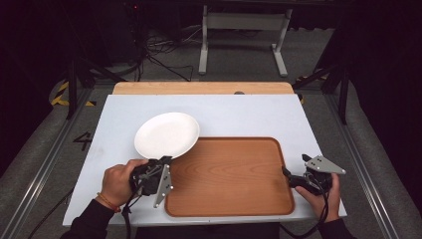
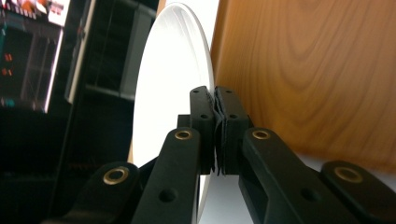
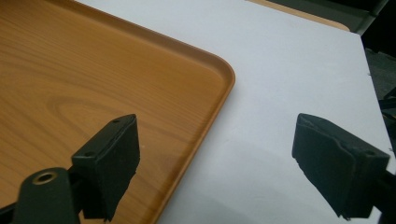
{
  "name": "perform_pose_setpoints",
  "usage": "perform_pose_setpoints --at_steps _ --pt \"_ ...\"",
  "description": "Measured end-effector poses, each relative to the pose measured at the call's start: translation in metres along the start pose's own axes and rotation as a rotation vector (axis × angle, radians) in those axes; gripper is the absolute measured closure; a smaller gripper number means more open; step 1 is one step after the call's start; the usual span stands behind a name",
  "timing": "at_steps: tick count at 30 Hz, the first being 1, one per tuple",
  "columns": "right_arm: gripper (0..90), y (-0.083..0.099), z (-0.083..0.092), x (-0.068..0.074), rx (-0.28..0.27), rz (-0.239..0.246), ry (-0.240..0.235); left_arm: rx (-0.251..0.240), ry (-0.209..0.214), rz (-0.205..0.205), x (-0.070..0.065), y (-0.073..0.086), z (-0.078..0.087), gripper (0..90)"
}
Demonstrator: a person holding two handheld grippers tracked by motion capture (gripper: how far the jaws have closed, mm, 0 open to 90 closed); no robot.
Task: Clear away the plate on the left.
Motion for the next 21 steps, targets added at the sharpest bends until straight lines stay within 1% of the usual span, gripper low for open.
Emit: perform_pose_setpoints --at_steps 1,3,5,7,8,9,10,12,13,15,16,17,18,19,20,21 --pt "15.6 0.000 0.000 0.000 -0.001 0.000 0.003 -0.011 0.006 -0.016 -0.002 -0.008 -0.003 87.6" --pt "15.5 -0.001 0.000 -0.002 -0.003 0.003 0.018 -0.034 0.020 -0.018 -0.006 -0.018 -0.006 87.5" --pt "15.4 -0.001 0.001 -0.004 -0.007 -0.005 0.025 -0.049 0.035 -0.039 -0.011 -0.027 -0.010 87.5" --pt "15.4 -0.001 0.002 -0.005 -0.009 -0.008 0.029 -0.065 0.049 -0.062 -0.015 -0.035 -0.014 87.5" --pt "15.4 -0.001 0.002 -0.005 -0.009 -0.008 0.029 -0.077 0.060 -0.057 -0.018 -0.039 -0.015 87.4" --pt "15.4 -0.001 0.002 -0.005 -0.008 -0.007 0.030 -0.079 0.067 -0.075 -0.020 -0.043 -0.017 87.5" --pt "15.3 -0.001 0.002 -0.005 -0.008 -0.007 0.028 -0.082 0.072 -0.083 -0.022 -0.046 -0.018 87.4" --pt "15.3 0.000 0.002 -0.004 -0.007 -0.006 0.027 -0.101 0.085 -0.087 -0.027 -0.054 -0.020 87.5" --pt "15.3 -0.001 0.002 -0.004 -0.008 -0.004 0.028 -0.113 0.092 -0.098 -0.029 -0.058 -0.021 87.5" --pt "15.3 -0.001 0.003 -0.005 -0.009 -0.007 0.032 -0.130 0.095 -0.104 -0.031 -0.065 -0.023 87.4" --pt "15.3 0.000 0.003 -0.006 -0.009 -0.009 0.034 -0.131 0.103 -0.109 -0.033 -0.068 -0.024 87.5" --pt "15.3 0.000 0.004 -0.006 -0.009 -0.008 0.035 -0.131 0.103 -0.109 -0.033 -0.068 -0.024 87.5" --pt "15.3 0.000 0.004 -0.006 -0.009 -0.006 0.034 -0.151 0.107 -0.121 -0.036 -0.075 -0.025 87.5" --pt "15.3 0.000 0.004 -0.006 -0.009 -0.006 0.034 -0.151 0.107 -0.121 -0.036 -0.075 -0.025 87.5" --pt "15.3 0.000 0.004 -0.005 -0.008 -0.007 0.034 -0.161 0.116 -0.121 -0.037 -0.077 -0.025 87.5" --pt "15.3 0.000 0.004 -0.005 -0.007 -0.006 0.033 -0.163 0.120 -0.128 -0.038 -0.079 -0.026 87.5"
Point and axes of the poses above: each handheld gripper's, and its own axes: z roughly backward along the jaws, y roughly out of its underside, x roughly to its left, the point moved 10 cm from there along -z, roughly forward along the jaws, and after that the axes turned 13 degrees about -x, right-handed, at the moved point
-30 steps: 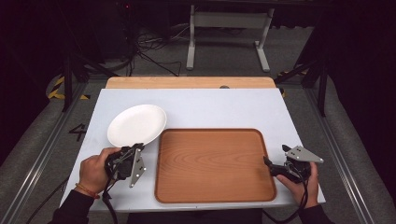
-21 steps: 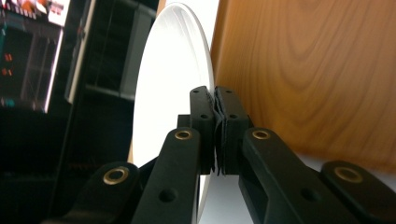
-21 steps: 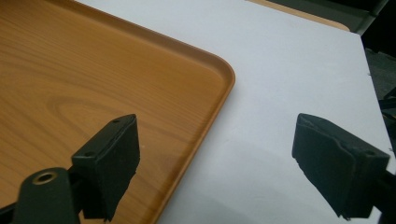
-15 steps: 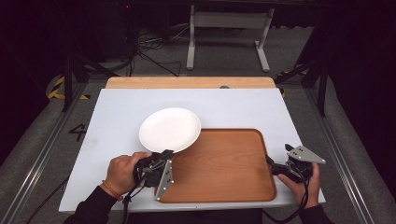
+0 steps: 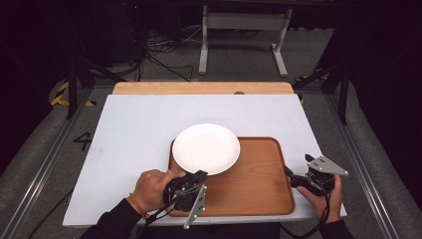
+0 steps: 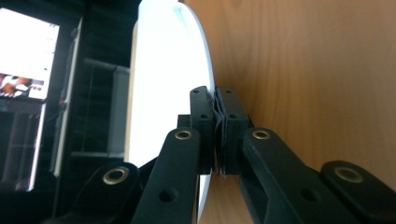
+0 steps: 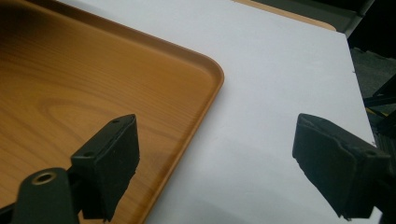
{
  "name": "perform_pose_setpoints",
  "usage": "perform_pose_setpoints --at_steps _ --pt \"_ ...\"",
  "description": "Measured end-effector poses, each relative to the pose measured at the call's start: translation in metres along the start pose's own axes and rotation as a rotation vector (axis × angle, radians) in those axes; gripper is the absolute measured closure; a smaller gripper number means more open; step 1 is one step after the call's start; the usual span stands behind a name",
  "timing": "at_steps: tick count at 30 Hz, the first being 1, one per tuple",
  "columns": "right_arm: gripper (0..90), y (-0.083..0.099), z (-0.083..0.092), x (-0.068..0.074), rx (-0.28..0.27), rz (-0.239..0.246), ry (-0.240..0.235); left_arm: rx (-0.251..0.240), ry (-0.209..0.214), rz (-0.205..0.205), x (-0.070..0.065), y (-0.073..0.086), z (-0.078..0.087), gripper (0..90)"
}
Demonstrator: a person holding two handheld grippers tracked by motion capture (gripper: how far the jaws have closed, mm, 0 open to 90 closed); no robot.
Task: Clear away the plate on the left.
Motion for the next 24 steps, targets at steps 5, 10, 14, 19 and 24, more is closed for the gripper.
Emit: perform_pose_setpoints --at_steps 5,10,14,19,24 --pt "15.3 0.001 0.001 -0.001 0.001 -0.004 0.000 -0.027 0.029 -0.019 -0.008 -0.011 -0.005 87.3" --pt "15.3 0.001 0.001 -0.001 0.002 -0.002 0.001 -0.041 0.056 -0.031 -0.015 -0.017 -0.009 87.2" --pt "15.3 0.001 0.001 -0.001 0.002 -0.001 -0.001 -0.049 0.071 -0.029 -0.020 -0.019 -0.011 87.1" --pt "15.3 0.001 0.001 -0.001 0.002 -0.001 -0.001 -0.051 0.088 -0.039 -0.027 -0.021 -0.014 86.8" --pt "15.4 0.000 0.002 -0.001 -0.005 0.017 0.007 -0.045 0.106 -0.046 -0.032 -0.021 -0.017 85.9"
Point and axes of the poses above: each handheld gripper's, and its own axes: z roughly backward along the jaws, y roughly out of its underside, x roughly to its left, the point moved 10 cm from there along -z, roughly forward along the jaws, and after that the axes turned 13 degrees about -x, right-handed, at the moved point
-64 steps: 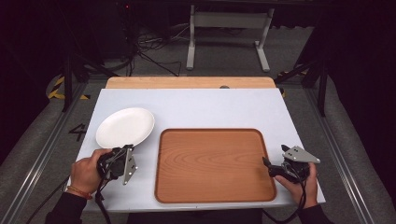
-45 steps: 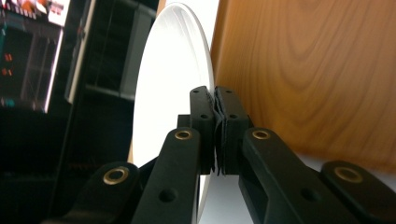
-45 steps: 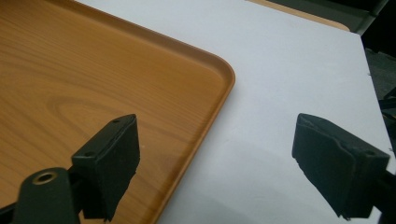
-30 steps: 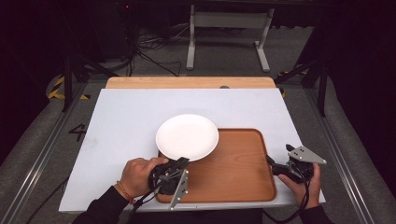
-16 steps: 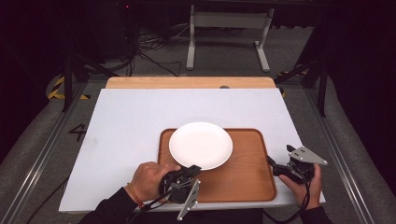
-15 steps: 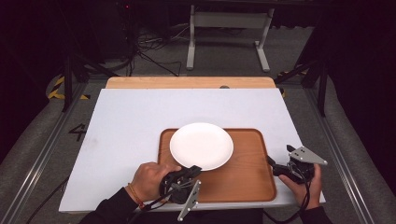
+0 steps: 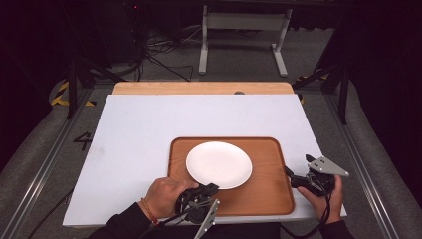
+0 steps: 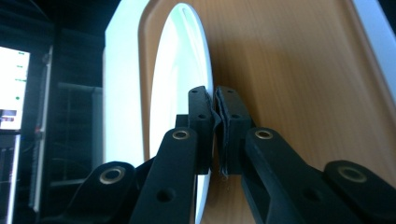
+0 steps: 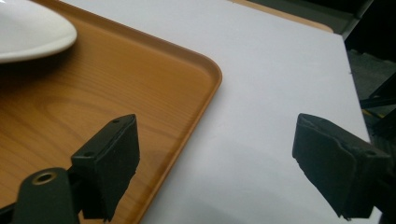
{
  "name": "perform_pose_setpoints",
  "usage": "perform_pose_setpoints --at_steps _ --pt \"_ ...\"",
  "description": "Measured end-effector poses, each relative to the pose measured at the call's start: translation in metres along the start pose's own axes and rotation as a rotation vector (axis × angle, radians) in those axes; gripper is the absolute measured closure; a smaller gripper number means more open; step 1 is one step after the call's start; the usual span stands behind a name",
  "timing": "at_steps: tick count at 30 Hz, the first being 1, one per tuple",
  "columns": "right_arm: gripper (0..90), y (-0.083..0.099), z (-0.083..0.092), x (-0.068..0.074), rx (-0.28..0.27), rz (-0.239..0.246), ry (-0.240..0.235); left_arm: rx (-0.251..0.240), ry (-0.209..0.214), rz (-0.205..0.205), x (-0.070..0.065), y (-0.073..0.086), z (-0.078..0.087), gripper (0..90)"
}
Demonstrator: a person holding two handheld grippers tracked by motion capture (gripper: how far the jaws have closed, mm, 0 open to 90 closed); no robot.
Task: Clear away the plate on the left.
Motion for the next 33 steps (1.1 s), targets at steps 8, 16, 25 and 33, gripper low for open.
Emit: perform_pose_setpoints --at_steps 8,16,25,33 --pt "15.4 0.001 -0.001 0.001 0.006 0.003 -0.005 0.002 0.025 0.026 -0.004 0.007 -0.006 86.8" --pt "15.4 0.002 -0.002 0.002 0.012 0.003 -0.009 -0.004 0.058 0.061 -0.007 0.011 -0.007 87.4" --pt "15.4 0.003 -0.002 0.001 0.017 0.007 -0.009 -0.026 0.111 0.154 -0.013 0.015 -0.010 85.6" --pt "16.0 0.003 -0.001 0.001 0.014 0.009 -0.004 -0.046 0.177 0.235 -0.017 0.019 -0.012 78.8"
Point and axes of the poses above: each handheld gripper's, and its own axes: z roughly backward along the jaws, y roughly out of its underside, x roughly to its left, the point moved 10 cm from there along -z, roughly forward along the jaws, and after that the axes turned 13 degrees about -x, right-handed, at the moved point
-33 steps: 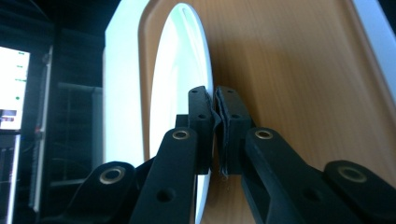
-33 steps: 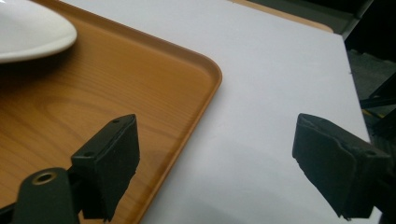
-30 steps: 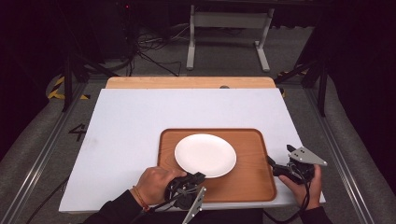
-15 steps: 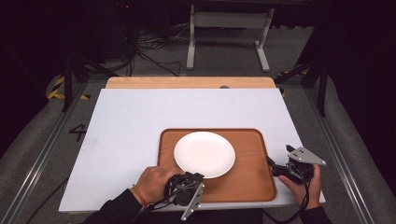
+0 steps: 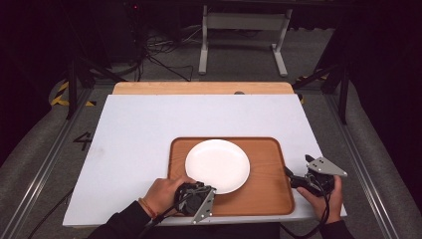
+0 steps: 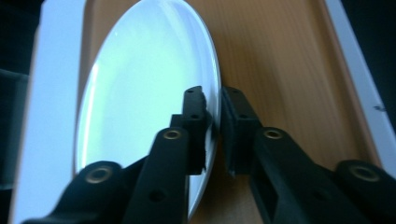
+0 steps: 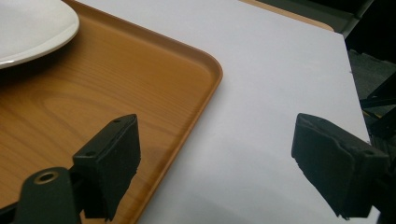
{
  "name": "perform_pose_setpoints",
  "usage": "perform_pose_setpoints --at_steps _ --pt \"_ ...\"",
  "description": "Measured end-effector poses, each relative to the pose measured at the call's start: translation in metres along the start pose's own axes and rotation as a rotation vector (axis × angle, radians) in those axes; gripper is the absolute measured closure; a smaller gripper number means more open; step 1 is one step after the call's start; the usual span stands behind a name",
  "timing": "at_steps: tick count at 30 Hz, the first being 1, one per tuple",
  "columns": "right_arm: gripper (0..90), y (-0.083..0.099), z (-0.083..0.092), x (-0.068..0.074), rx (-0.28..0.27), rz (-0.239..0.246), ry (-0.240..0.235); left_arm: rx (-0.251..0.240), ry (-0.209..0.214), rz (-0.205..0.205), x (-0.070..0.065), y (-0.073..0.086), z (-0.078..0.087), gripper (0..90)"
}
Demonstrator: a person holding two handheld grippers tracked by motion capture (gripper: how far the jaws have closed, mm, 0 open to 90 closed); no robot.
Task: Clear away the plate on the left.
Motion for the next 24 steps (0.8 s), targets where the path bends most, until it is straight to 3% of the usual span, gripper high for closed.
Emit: perform_pose_setpoints --at_steps 2,12,21,23,24 --pt "16.1 0.000 0.000 0.000 0.000 0.001 -0.001 -0.001 0.002 0.006 0.000 0.000 0.000 82.4" --pt "16.0 0.000 0.000 0.001 0.000 0.002 -0.003 -0.033 -0.026 0.061 0.010 0.002 0.006 80.2" --pt "16.0 0.000 0.000 0.001 0.001 0.005 -0.006 -0.052 -0.083 0.103 0.024 0.006 0.017 71.4" --pt "16.0 0.000 0.000 0.002 -0.001 0.004 -0.008 -0.067 -0.107 0.135 0.026 0.006 0.019 70.5" --pt "16.0 0.000 -0.001 0.002 0.001 0.004 -0.008 -0.059 -0.102 0.126 0.028 0.008 0.021 69.8"
Point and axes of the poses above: each handheld gripper's, and its own axes: z roughly backward along the jaws, y roughly out of its underside, x roughly to its left, the point moved 10 cm from there along -z, roughly forward along the jaws, and after that the axes turned 13 degrees about -x, right-handed, at the moved point
